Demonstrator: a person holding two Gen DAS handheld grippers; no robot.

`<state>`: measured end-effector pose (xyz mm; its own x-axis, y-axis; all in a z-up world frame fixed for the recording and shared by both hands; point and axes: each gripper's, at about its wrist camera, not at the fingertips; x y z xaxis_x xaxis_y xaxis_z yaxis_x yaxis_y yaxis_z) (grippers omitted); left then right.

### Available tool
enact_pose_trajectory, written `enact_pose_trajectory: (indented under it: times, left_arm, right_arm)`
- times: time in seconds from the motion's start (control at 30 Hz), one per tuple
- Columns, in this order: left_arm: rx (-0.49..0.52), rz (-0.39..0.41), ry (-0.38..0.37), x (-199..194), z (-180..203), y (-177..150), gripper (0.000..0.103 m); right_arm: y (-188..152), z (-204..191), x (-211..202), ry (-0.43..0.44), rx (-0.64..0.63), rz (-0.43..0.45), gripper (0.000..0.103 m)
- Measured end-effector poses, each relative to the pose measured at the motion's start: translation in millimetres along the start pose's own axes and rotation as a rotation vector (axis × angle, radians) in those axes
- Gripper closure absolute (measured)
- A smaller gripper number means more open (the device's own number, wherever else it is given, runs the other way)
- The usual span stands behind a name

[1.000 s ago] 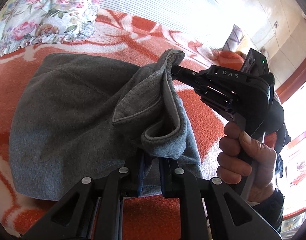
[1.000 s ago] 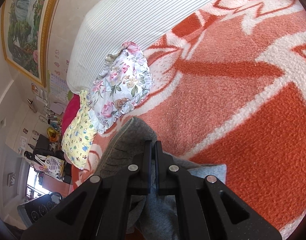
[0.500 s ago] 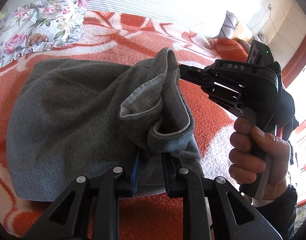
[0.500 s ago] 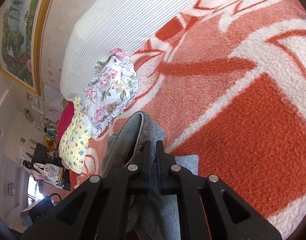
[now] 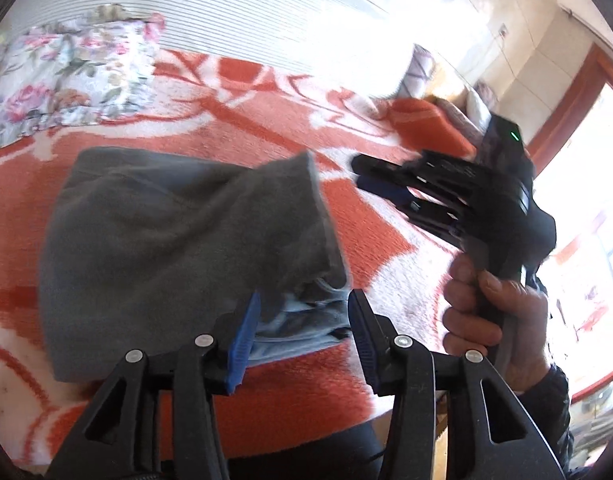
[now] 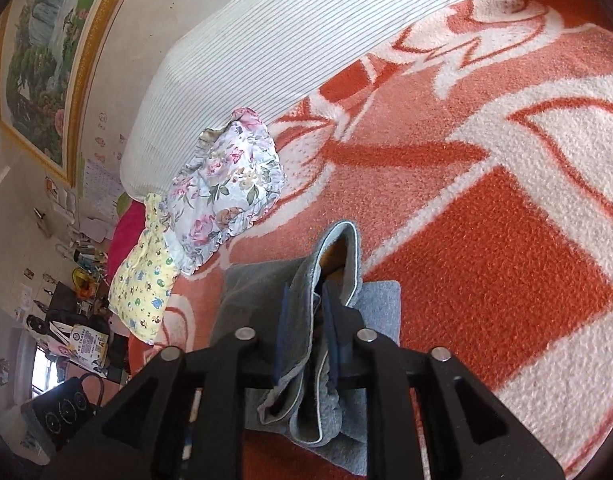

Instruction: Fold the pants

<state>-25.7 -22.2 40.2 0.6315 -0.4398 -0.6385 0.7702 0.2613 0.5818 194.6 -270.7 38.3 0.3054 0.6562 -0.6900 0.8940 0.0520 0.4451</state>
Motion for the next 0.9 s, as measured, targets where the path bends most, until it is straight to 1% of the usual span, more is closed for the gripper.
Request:
enact_pose_trajectory:
  times: [0.03, 0.07, 0.13, 0.17, 0.27, 0.37, 0.43, 0.47, 0.53, 0.57, 0.63, 0.73, 0.8, 0.83, 0.9]
  left_arm:
    - [-0.016, 0.01, 0.015, -6.6, -9.7, 2.4, 0.056]
    - [-0.035, 0.021, 0.037, -13.7, -21.4, 5.5, 0.056]
    - [-0.071, 0.042, 0.089, -23.9, -44.6, 11.5, 0.056]
    - [-0.092, 0.049, 0.121, -29.0, -58.2, 14.7, 0.056]
    - [-0.146, 0.054, 0.187, -36.7, -92.5, 23.6, 0.056]
    - [-0.176, 0.065, 0.225, -40.5, -115.3, 30.6, 0.056]
    - [-0.167, 0.056, 0.234, -35.5, -123.2, 34.2, 0.05]
    - [-0.165, 0.051, 0.247, -32.2, -127.9, 35.7, 0.05]
    - [-0.158, 0.025, 0.248, -23.2, -135.0, 35.6, 0.049]
    - [-0.165, 0.003, 0.25, -18.8, -140.1, 34.2, 0.049]
    - [-0.166, -0.031, 0.237, -11.7, -146.9, 29.3, 0.049]
    - [-0.168, -0.079, 0.259, -0.1, -156.3, 16.8, 0.049]
    - [-0.162, -0.093, 0.27, 2.8, -159.0, 7.9, 0.048]
    - [-0.158, -0.105, 0.278, 4.5, -160.4, 3.3, 0.046]
    - [-0.174, -0.144, 0.279, 8.3, -166.3, -4.8, 0.046]
  right_arm:
    - [-3.4, -3.9, -2.0, -0.005, -0.007, 0.006, 0.062]
    - [-7.0, -8.8, -4.0, -0.008, -0.017, 0.016, 0.057]
    - [-13.1, -18.4, -6.2, -0.017, -0.039, 0.027, 0.057]
    - [-15.8, -23.8, -6.3, -0.013, -0.049, 0.029, 0.057]
    - [-20.8, -40.9, 0.4, 0.008, -0.074, 0.014, 0.057]
    - [-23.1, -58.5, 17.1, 0.015, -0.101, -0.013, 0.057]
    - [-23.7, -65.9, 32.1, 0.022, -0.106, -0.036, 0.057]
    - [-23.9, -66.9, 39.0, 0.007, -0.104, -0.046, 0.057]
    - [-26.8, -67.0, 51.1, -0.08, -0.116, -0.064, 0.057]
    - [-30.0, -64.3, 55.8, -0.11, -0.116, -0.083, 0.057]
    - [-38.5, -56.7, 57.9, -0.169, -0.121, -0.112, 0.057]
    - [-57.9, -38.4, 54.0, -0.336, -0.184, -0.141, 0.059]
    - [-71.0, -21.0, 50.9, -0.347, -0.18, -0.17, 0.061]
    - [-76.8, -15.3, 48.5, -0.356, -0.182, -0.171, 0.061]
    - [-83.1, -12.8, 42.6, -0.408, -0.203, -0.157, 0.056]
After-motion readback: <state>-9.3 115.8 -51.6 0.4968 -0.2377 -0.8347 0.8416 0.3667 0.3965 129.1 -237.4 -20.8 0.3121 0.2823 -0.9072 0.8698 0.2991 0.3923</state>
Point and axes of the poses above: each gripper's, at about its wrist camera, not at the fingertips, and x roughly the way its jaws point, z to its right, y to its top, and after that the axes turned 8 degrees about -y, right-handed
